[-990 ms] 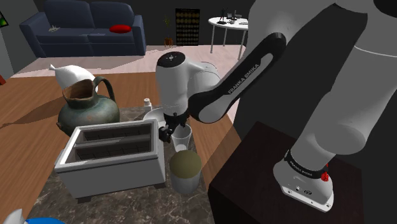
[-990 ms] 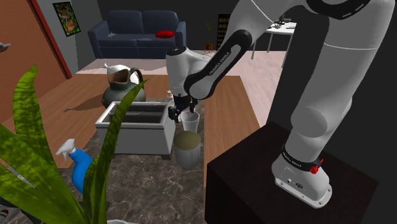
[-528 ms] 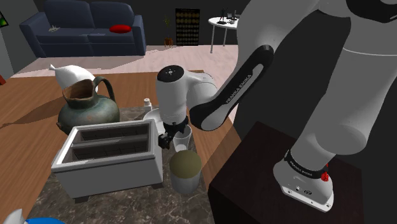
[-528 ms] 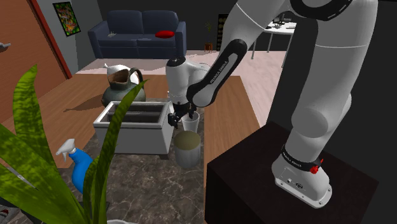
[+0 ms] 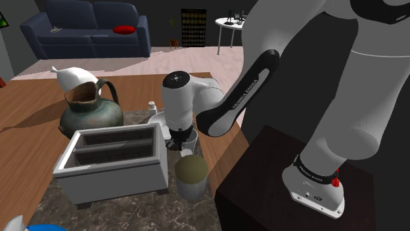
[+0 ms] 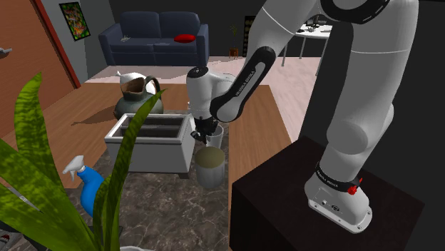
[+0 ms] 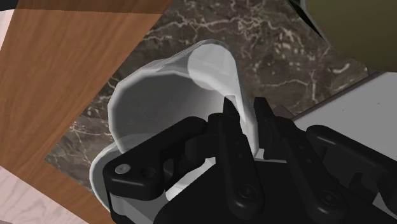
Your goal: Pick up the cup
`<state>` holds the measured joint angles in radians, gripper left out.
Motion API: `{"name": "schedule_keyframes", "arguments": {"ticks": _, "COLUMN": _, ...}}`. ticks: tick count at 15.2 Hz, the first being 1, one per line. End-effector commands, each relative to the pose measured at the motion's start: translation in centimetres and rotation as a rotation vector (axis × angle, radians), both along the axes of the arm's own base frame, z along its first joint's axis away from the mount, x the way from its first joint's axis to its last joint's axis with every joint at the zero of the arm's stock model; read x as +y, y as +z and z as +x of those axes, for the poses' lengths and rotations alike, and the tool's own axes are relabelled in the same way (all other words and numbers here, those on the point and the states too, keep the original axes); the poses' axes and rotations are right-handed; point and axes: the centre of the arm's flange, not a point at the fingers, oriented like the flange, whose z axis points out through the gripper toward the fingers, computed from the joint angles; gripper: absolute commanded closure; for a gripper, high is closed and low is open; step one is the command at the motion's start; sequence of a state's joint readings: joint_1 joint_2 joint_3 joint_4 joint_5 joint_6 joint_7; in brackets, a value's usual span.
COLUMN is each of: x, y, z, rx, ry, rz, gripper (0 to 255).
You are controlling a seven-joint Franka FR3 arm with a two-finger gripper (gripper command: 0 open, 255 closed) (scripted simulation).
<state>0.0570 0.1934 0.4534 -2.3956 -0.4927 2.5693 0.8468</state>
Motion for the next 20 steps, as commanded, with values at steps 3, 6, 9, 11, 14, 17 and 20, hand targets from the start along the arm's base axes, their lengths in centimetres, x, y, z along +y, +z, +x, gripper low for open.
{"name": "schedule_keyframes", "arguments": {"ticks": 3, "x": -0.1, "y": 0.0, "z": 0.0, "rx": 0.001, "ry": -0.001, "rz": -0.001, "gripper": 255}}
{"name": "schedule_keyframes", "arguments": {"ticks": 6, "x": 0.0, "y": 0.9, "z": 0.0, "rx": 0.001, "ry": -0.001, "rz": -0.001, "gripper": 255}}
{"name": "schedule_keyframes", "arguments": {"ticks": 9, "x": 0.0, "y": 2.5, "z": 0.0, "rx": 0.001, "ry": -0.001, "rz": -0.001, "gripper": 255}}
{"name": "schedule_keyframes", "arguments": {"ticks": 11, "x": 0.0, "y": 3.5, "z": 0.0, "rx": 0.001, "ry": -0.001, "rz": -0.001, "gripper": 255}}
{"name": "schedule_keyframes", "arguments": {"ticks": 14, "x": 0.0, "y": 5.1, "z": 0.0, "rx": 0.001, "ry": -0.001, "rz": -0.001, "gripper": 255}}
{"name": "schedule_keyframes", "arguments": {"ticks": 17, "x": 0.0, "y": 6.7, "z": 0.0, "rx": 0.001, "ry": -0.001, "rz": -0.001, "gripper": 255}}
{"name": "schedule_keyframes", "arguments": {"ticks": 20, "x": 0.0, "y": 7.9, "z": 0.0, "rx": 0.001, "ry": -0.001, "rz": -0.001, "gripper": 255}}
